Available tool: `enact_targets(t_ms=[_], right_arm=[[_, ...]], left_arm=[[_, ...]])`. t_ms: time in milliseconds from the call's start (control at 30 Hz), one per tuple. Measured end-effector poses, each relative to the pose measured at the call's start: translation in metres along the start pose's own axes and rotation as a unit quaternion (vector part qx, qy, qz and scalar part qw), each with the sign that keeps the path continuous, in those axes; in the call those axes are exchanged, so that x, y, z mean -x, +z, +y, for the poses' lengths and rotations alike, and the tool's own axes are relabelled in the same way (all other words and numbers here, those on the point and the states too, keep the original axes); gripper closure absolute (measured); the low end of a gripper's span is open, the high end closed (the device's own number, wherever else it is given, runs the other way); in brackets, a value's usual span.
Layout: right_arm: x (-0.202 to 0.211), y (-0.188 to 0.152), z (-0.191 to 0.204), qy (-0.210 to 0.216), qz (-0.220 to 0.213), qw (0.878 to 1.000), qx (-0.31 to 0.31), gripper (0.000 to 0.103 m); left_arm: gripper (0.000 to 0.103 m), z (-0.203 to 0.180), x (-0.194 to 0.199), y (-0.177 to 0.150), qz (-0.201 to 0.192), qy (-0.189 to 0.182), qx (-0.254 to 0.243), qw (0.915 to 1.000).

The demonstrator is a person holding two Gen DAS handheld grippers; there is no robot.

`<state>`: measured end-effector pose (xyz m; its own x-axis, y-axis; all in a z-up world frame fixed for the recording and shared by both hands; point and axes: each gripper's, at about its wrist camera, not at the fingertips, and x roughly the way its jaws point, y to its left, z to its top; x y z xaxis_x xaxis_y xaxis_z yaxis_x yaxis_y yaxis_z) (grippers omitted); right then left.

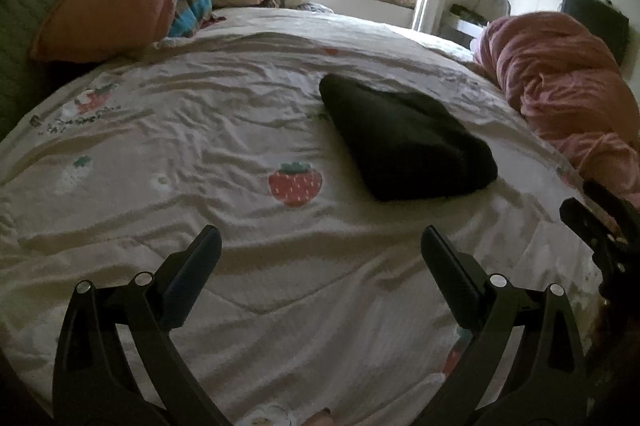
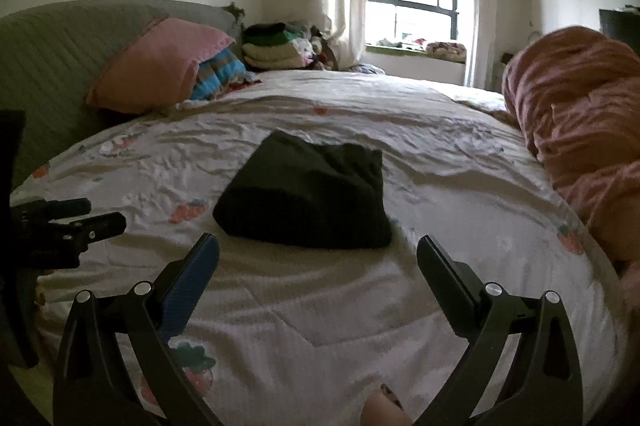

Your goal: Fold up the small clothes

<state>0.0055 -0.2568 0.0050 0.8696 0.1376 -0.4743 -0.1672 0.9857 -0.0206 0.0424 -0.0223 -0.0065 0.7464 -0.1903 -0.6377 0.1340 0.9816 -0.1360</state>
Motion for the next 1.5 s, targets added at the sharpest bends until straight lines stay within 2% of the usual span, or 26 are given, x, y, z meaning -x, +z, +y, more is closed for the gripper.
enact_targets(t_ms=[200,367,900,1500], right_arm=[[-0.023,-0.019,-0.005,-0.049,0.047,0.997,-0.025,0.005],[-0.032,-0.027,-0.005,-0.042,0.071,0.996,-0.037,0.005],[-0.028,-0.027,-0.001,-0.029,0.073,0.996,-0.033,0.004],[-0.030,-0.029,0.002,-0.028,0.079,0.996,-0.037,0.004]], left_arm=[[0.009,0.003,-0.008,-0.007,0.014,-0.004,0.002,0.9999],[0.009,0.001,-0.011,-0.010,0.022,0.003,0.000,0.9998],[0.009,0.002,-0.014,-0.011,0.030,0.018,-0.002,0.9994],[0.009,0.004,-0.013,-0.012,0.033,0.018,0.003,0.9993]])
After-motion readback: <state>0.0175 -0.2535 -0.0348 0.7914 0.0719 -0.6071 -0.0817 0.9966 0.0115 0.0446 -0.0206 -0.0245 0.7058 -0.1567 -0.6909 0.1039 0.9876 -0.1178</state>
